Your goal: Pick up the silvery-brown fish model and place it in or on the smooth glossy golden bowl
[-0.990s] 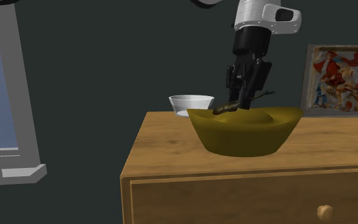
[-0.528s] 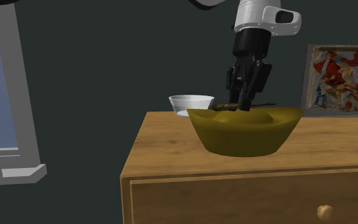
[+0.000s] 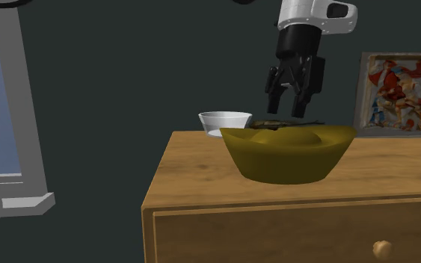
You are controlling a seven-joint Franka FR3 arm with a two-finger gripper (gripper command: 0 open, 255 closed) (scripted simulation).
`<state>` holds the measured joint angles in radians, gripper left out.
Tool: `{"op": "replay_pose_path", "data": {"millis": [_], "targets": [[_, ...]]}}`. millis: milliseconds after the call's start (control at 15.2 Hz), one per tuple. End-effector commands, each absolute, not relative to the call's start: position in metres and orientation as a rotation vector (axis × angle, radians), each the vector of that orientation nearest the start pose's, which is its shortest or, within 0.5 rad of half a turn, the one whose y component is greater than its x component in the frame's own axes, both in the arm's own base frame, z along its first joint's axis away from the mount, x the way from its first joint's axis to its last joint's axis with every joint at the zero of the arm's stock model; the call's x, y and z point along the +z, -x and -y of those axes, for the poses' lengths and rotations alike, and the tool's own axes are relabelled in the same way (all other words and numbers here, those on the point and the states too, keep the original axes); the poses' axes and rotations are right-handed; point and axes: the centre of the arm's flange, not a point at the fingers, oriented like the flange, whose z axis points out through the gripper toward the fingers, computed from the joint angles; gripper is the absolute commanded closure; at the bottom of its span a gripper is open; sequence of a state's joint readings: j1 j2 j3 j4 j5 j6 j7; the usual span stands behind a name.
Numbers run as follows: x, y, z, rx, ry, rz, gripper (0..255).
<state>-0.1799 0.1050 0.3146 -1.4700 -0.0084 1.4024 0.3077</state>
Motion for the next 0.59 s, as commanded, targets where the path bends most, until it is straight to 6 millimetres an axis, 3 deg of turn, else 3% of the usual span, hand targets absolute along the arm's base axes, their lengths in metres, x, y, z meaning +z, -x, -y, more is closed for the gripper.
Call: {"op": "replay_pose_path", "data": {"millis": [0,66,528], "targets": [[0.625,-0.566,-0.066,0.267,3.132,-0.271,0],[0.635,-0.568,-0.066,0.267,3.132,-0.271,0],[0.635,-0.568,-0.066,0.267,3.132,-0.271,0]]}}
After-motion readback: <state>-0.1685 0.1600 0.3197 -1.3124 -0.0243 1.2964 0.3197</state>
